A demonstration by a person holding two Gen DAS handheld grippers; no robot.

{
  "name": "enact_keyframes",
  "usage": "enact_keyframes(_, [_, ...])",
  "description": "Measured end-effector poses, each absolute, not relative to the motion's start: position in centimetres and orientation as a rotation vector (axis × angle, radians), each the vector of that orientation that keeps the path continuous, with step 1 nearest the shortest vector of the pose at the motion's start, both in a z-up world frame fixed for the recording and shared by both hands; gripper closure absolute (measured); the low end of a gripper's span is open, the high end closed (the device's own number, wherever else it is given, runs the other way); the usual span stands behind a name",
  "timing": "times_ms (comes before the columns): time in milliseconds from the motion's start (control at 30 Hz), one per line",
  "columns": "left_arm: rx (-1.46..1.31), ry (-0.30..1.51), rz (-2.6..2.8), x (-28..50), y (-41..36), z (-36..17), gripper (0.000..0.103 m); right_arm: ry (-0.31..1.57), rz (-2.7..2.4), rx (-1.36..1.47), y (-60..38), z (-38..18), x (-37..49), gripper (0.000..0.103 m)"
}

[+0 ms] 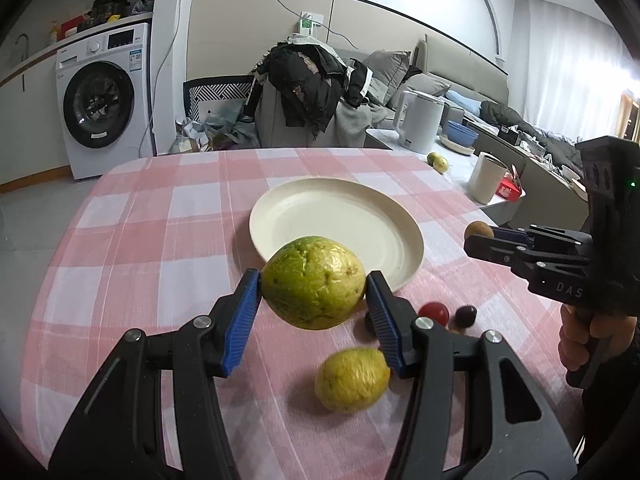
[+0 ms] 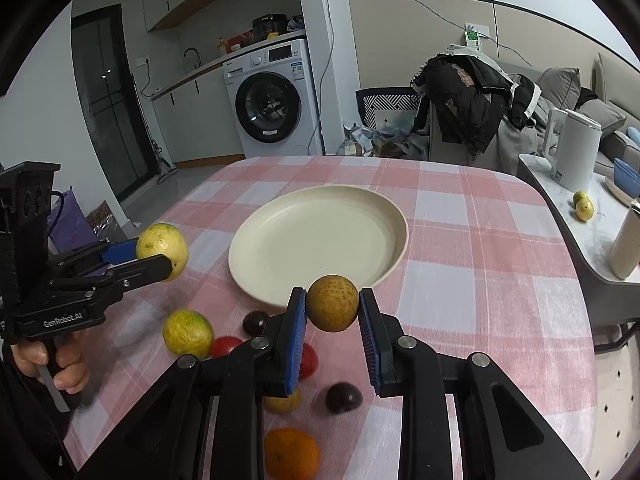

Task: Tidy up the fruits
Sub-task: 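Carry both fruits over the cream plate and open both grippers to release them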

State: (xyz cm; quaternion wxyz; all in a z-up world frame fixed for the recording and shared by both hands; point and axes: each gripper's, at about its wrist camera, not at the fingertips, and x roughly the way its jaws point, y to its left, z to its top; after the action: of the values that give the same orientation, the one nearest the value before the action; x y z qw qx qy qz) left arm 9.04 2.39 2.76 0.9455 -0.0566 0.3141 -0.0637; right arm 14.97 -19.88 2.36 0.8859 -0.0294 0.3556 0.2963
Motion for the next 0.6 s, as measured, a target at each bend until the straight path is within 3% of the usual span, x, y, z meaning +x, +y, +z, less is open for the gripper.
enact_keyframes(600, [-0.089, 0.662, -0.140, 15.4, 1.4, 1.5, 0.052, 0.767, 0.635, -0.053, -17.4, 2.0, 18.3, 0.076])
